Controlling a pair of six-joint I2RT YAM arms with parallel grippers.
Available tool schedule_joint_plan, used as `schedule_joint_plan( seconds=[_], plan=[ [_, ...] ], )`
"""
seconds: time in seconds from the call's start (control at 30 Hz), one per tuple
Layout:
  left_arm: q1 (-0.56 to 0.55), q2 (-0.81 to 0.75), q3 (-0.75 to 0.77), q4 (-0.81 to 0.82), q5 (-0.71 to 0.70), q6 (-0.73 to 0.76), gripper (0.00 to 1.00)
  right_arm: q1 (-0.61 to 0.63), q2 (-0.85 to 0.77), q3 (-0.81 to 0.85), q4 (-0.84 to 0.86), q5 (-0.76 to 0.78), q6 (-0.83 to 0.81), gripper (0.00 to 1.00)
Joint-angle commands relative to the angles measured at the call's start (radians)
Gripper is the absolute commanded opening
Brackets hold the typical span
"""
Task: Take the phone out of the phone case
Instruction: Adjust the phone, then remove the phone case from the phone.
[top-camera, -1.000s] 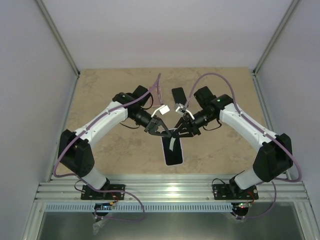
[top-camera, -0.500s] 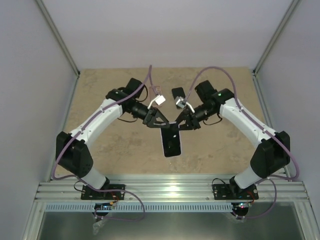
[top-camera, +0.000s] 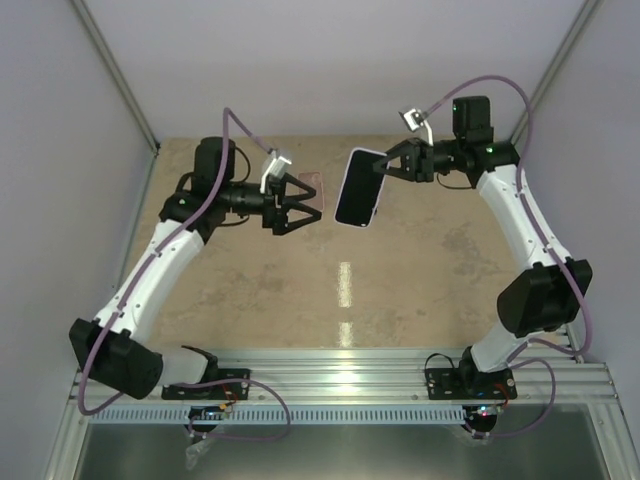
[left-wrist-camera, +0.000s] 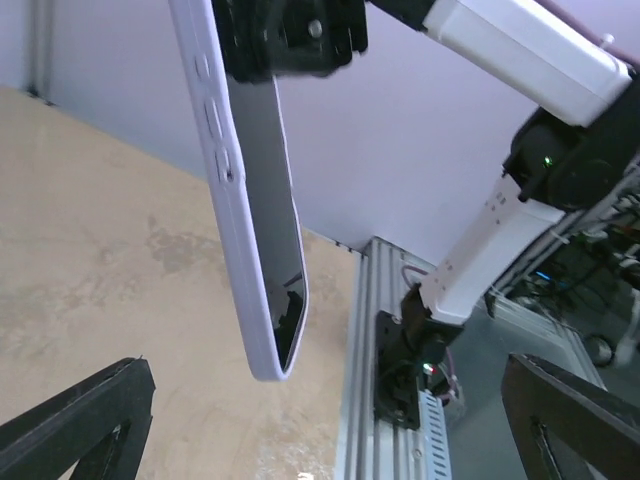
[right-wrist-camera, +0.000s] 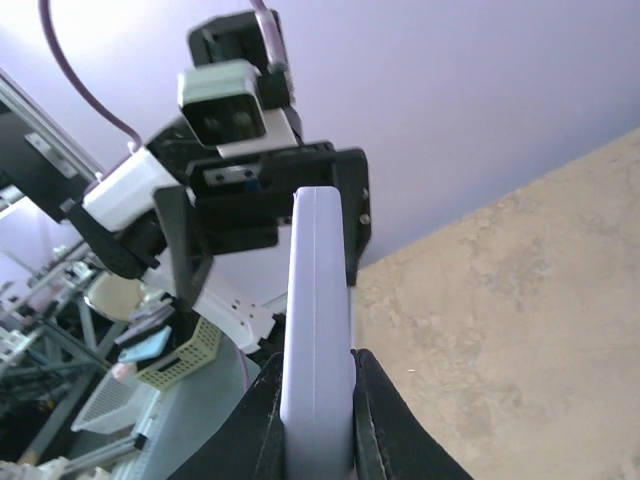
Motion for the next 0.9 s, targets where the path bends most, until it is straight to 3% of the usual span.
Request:
schedule_joint_plan(
  seconds=[0.0, 0.2, 0.4, 0.87],
  plan=[
    [-0.003, 0.049, -0.082, 0.039, 0.143, 0.041, 0.95, -0.021, -0.055, -0.067, 0.149, -0.146, 0.220, 0.01],
    [-0.079, 0.000, -0.159, 0.154, 0.074, 0.023, 0.82, -0.021, -0.111, -0.140, 0.211, -0.135, 0.316, 0.01],
    [-0.107, 0.020, -0.178, 0.210, 0.008, -0.018, 0.61, -0.019, -0.115, -0.191, 0.259, -0.129, 0.401, 0.01],
    [-0.120, 0.047, -0.210, 0.274, 0.012, -0.067, 0.40, -0.017, -0.090, -0.154, 0.222, -0.163, 0.377, 0.00]
  ],
)
